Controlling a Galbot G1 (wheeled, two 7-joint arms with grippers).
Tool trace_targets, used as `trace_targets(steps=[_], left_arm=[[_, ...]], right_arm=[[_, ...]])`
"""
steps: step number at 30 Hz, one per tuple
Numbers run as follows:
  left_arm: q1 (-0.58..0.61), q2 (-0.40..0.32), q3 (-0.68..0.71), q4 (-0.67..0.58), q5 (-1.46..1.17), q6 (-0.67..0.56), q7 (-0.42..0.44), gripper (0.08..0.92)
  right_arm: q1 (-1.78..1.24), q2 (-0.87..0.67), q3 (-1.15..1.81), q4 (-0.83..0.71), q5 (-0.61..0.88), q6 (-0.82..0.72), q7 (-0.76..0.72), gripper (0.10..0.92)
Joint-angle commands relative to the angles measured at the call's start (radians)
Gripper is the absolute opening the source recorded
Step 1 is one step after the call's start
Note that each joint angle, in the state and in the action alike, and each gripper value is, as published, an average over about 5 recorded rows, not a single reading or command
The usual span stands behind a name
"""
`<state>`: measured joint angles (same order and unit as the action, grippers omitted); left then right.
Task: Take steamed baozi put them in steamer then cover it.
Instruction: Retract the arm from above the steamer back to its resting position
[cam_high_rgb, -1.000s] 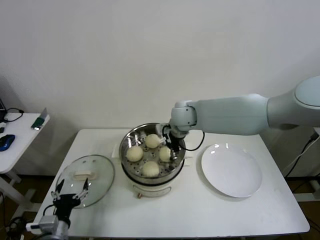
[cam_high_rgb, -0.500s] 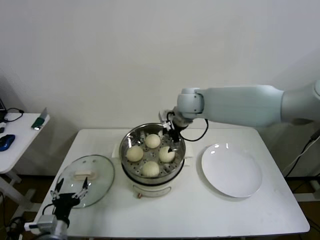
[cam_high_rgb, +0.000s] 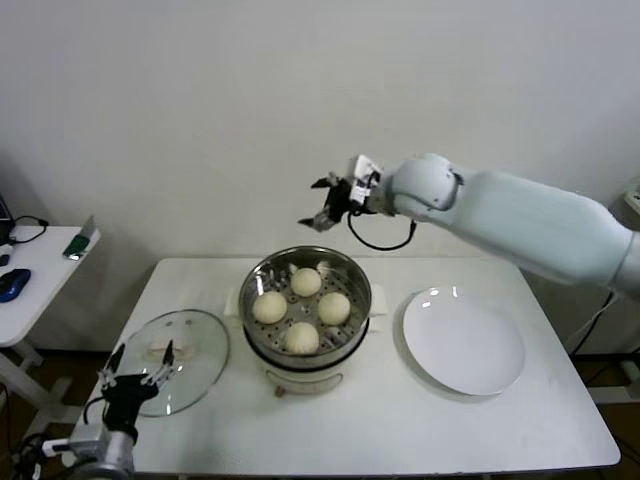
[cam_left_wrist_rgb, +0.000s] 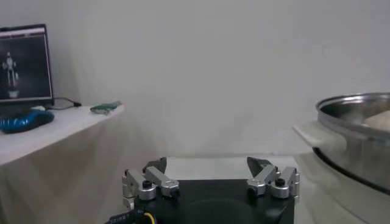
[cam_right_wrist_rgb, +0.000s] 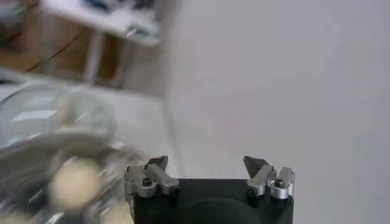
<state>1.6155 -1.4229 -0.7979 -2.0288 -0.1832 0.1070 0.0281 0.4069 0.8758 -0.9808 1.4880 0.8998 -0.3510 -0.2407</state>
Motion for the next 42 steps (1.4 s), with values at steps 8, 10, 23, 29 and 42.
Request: trace_targets(steps=[8, 10, 23, 29, 42], left_arm=[[-0.004, 0.033, 0.009, 0.021, 0.170, -0.139, -0.018, 0.823], [-0.005, 0.037, 0.008, 0.029, 0.206, -0.161, -0.021, 0.823], [0.010, 0.052, -0.006, 0.041, 0.321, -0.240, -0.048, 0.823], [0.016, 0.072, -0.011, 0.066, 0.482, -0.304, -0.136, 0.823], [0.022, 0.148, 0.005, 0.320, 1.279, -0.312, -0.494, 0.823]], right_arm=[[-1.165, -0.312, 1.196, 0.203, -0.278, 0.209, 0.258, 0.823], [-1.307, -0.281, 1.327, 0.224, -0.285, 0.231, 0.251, 0.823], [-1.757, 0.117, 1.626, 0.176, -0.479, 0.615, 0.145, 0.823], [-1.833, 0.219, 1.629, 0.159, -0.493, 0.723, 0.124, 0.823], [-1.926, 0.307, 1.613, 0.121, -0.463, 0.793, 0.134, 0.823]])
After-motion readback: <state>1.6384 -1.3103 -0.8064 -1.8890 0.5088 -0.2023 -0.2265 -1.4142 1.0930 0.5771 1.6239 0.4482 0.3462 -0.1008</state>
